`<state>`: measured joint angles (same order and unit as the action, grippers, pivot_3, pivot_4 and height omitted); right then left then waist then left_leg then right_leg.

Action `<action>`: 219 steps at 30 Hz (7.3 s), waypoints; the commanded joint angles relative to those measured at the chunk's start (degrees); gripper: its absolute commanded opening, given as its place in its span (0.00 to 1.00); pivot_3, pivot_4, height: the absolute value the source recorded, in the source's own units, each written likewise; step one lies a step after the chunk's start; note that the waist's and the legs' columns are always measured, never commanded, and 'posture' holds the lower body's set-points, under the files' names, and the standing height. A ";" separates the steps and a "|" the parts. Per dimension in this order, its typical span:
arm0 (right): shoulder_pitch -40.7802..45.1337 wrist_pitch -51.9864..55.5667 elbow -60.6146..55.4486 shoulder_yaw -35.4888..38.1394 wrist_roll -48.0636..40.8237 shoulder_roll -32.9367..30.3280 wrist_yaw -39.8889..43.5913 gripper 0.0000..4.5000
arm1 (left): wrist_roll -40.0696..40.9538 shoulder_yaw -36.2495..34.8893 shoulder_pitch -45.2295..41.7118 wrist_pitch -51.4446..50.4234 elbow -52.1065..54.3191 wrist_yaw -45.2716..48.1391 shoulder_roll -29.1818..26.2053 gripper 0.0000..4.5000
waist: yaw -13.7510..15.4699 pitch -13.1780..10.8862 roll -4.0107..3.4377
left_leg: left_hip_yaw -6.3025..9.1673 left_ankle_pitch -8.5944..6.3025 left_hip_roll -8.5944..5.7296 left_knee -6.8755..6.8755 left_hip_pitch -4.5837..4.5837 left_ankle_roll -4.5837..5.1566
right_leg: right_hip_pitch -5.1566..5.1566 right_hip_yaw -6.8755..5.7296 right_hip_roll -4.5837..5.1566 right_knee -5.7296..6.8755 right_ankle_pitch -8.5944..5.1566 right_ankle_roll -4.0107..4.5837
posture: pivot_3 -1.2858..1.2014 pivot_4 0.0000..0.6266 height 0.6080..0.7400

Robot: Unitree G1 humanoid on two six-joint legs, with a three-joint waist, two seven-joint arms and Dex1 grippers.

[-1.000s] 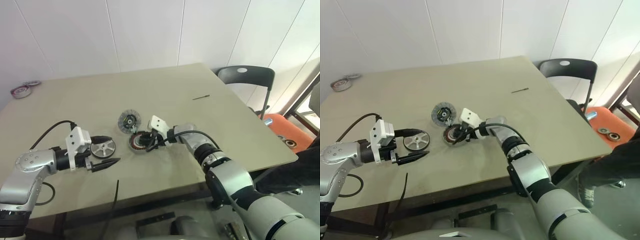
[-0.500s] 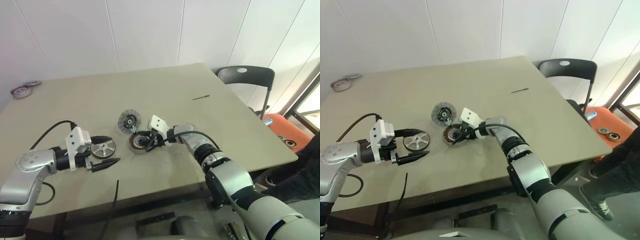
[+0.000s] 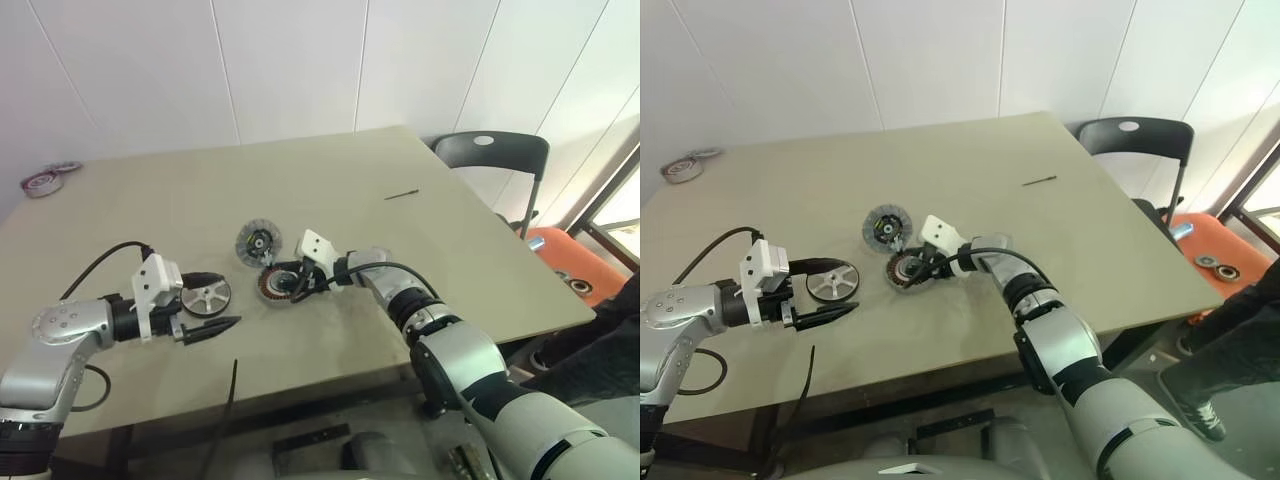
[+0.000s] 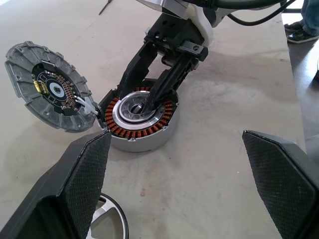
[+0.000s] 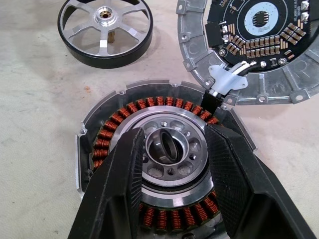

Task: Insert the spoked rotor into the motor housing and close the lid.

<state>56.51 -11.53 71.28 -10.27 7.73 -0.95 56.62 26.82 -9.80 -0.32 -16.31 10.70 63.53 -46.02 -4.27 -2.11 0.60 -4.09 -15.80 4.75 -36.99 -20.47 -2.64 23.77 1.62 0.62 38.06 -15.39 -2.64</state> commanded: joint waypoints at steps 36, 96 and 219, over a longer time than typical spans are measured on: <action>1.54 6.68 -3.58 3.00 -5.55 1.44 6.15 0.45 | 0.68 -0.97 -0.58 -0.47 1.09 -0.40 0.41 1.00 | 0.04 -0.02 0.02 | -0.01 0.00 0.00 -0.02 -0.81 0.00 | 0.77 0.00 -0.01 0.01 0.11 -0.18 | 0.52 0.00 1.00; -3.05 -1.37 0.19 -4.65 4.73 -1.02 -1.96 0.01 | 0.65 -0.88 -0.69 -0.90 1.33 -0.23 0.48 1.00 | 0.14 0.26 0.31 | -0.01 0.00 -0.01 -0.13 -0.47 0.00 | 0.42 0.00 0.00 0.10 0.12 -0.17 | 0.52 0.00 1.00; -4.39 5.94 -24.13 0.19 -16.66 -10.01 29.76 0.50 | 19.34 -15.75 25.28 -10.55 15.57 -31.54 27.38 1.00 | 0.09 0.14 0.35 | -0.30 -0.01 0.02 0.05 -0.10 -0.01 | 0.35 0.31 -0.02 0.05 -0.07 0.12 | 0.52 0.00 1.00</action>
<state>50.38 -4.45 47.33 -10.37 -8.86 -10.95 86.71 41.28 -23.87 25.92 -25.15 24.88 33.48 -19.33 -4.19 -1.97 0.96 -4.40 -15.81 4.77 -36.95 -20.59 -2.65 24.11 1.94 0.60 38.10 -15.46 -2.52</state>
